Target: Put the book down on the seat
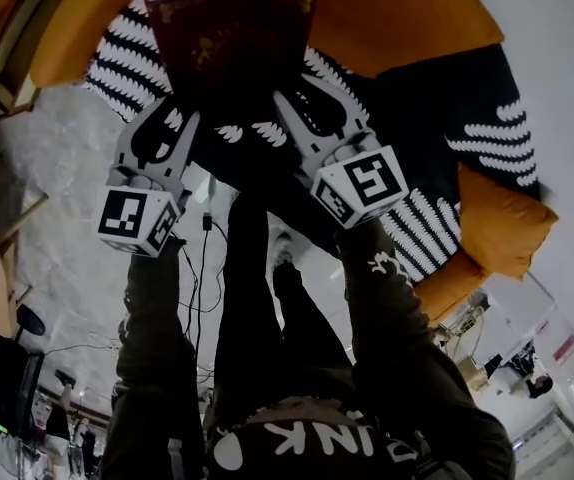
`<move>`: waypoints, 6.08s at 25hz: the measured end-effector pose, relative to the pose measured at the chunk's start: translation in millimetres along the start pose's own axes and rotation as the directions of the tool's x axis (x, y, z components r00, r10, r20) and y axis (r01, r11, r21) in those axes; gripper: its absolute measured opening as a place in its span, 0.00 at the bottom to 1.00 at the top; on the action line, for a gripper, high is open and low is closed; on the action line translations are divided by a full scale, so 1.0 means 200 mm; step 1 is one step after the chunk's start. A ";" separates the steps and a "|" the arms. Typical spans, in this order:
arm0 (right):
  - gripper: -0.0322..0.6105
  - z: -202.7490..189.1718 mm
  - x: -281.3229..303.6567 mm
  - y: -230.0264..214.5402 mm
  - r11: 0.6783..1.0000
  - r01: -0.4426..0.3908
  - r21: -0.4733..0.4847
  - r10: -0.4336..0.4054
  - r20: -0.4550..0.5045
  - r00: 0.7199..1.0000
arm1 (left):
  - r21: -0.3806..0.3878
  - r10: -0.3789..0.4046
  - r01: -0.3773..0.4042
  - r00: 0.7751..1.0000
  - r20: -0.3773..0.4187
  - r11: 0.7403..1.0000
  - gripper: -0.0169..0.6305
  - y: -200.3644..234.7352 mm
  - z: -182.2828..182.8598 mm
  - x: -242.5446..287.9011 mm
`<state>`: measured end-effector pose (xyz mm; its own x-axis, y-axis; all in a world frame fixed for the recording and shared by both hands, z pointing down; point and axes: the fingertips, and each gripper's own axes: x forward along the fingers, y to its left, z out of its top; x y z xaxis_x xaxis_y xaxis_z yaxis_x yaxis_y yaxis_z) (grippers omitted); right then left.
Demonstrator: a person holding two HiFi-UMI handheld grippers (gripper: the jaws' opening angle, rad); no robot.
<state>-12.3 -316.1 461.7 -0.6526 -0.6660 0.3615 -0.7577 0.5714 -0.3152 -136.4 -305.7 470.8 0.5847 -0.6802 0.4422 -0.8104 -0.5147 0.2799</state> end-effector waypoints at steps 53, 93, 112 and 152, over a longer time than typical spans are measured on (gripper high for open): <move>0.07 -0.48 0.33 -0.39 0.982 0.118 -0.144 -0.119 0.002 0.993 | 0.148 0.039 -0.050 0.996 0.081 0.988 0.03 0.27 -0.38 0.44; 0.07 0.83 -2.18 1.51 0.919 0.112 -0.378 0.057 0.407 0.911 | 0.351 0.018 -0.192 0.897 0.443 0.916 0.03 -1.83 0.77 -2.01; 0.07 0.50 -2.87 2.56 0.893 0.165 -0.419 0.051 0.458 0.887 | 0.390 -0.042 -0.177 0.869 0.492 0.904 0.03 -2.24 0.38 -3.14; 0.06 0.19 -3.68 2.81 0.891 0.130 -0.434 0.092 0.454 0.886 | 0.393 -0.038 -0.199 0.854 0.519 0.898 0.03 -2.98 0.09 -3.60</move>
<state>41.5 477.1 -14.2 -0.6462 -0.7556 -0.1067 -0.7619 0.6308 0.1473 -73.3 481.5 -28.7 0.5493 -0.8322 -0.0750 -0.8293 -0.5320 -0.1709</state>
